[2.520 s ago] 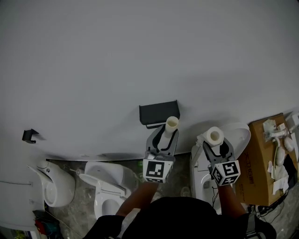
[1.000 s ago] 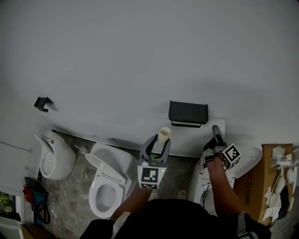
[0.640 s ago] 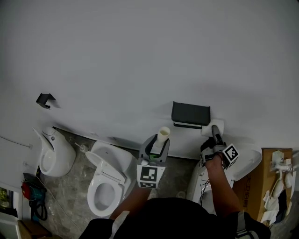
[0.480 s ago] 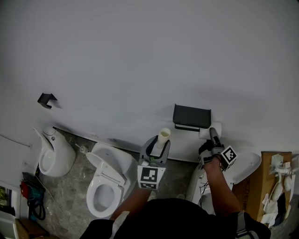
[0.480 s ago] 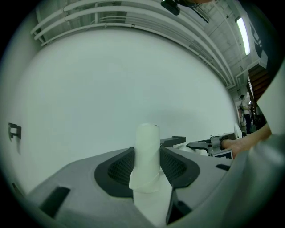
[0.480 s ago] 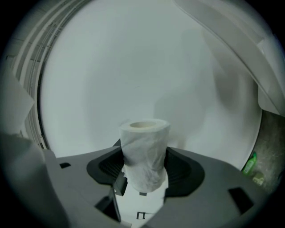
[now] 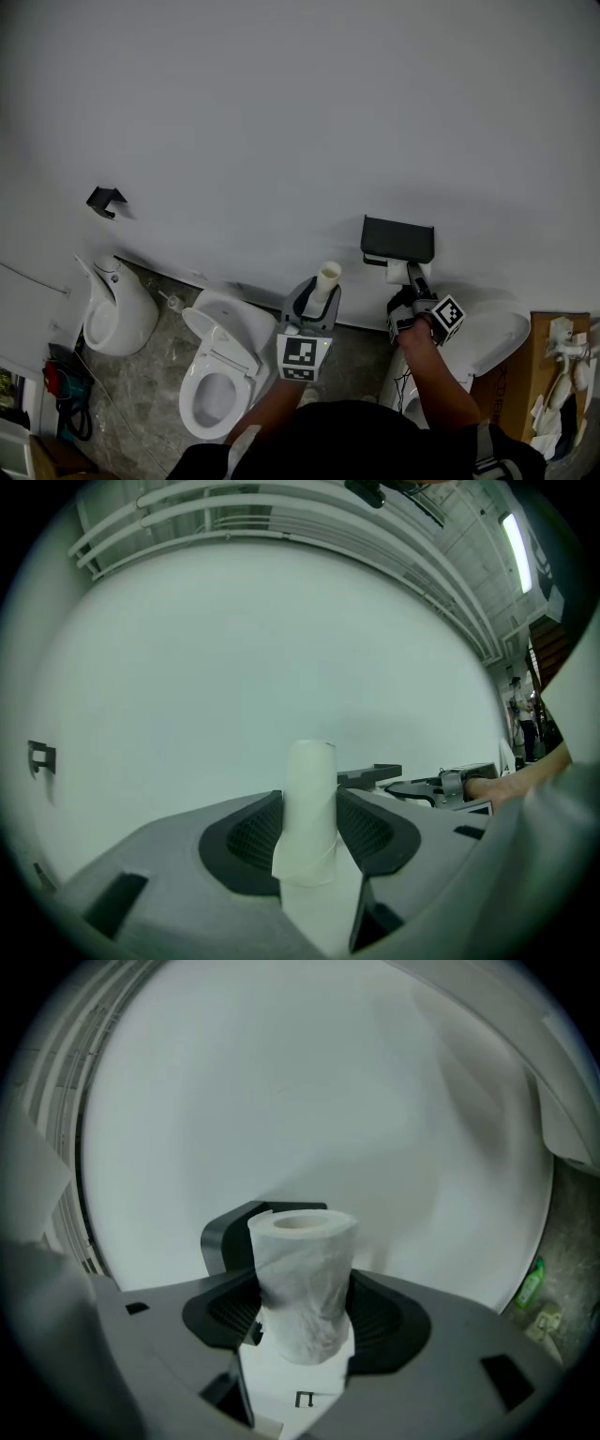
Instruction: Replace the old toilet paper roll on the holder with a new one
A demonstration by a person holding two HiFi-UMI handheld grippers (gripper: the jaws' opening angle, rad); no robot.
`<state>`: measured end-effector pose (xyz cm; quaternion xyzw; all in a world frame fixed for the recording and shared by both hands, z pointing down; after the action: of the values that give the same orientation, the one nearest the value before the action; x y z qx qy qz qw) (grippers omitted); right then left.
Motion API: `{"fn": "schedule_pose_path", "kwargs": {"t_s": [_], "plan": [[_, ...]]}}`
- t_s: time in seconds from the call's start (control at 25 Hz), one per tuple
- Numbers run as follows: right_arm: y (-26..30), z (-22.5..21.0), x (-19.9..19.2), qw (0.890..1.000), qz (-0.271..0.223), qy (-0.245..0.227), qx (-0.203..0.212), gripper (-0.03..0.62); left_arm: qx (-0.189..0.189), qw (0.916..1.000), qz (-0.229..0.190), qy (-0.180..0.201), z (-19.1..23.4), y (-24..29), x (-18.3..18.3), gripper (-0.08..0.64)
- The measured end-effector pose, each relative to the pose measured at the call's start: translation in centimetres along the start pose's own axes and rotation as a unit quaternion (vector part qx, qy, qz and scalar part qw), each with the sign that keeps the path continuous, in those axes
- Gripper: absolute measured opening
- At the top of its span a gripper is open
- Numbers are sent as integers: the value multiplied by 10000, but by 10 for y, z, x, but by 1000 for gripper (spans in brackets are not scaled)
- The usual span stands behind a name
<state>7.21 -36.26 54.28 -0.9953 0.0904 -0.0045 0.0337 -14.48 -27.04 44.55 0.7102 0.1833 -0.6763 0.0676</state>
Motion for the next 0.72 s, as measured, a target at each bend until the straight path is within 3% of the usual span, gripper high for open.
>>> {"fn": "schedule_pose_path", "kwargs": {"t_s": [0.44, 0.72], "plan": [[12, 5, -37, 9999, 154, 5, 18, 273, 176, 9997, 100, 111, 25, -19, -2, 176], [13, -11, -36, 9997, 2, 189, -124, 273, 132, 9998, 154, 77, 25, -20, -5, 176]]}}
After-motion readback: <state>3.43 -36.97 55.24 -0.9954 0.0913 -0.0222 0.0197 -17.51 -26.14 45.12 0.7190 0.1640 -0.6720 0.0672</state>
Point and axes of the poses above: the fingertips, and each gripper's own axes: y forward along the fingers, z to its left, x out of its top, the point moved 2 cm from there along -y, backward along the fingers, and after that the axes turned 10 degrees about -z, right-handed, at the moved point
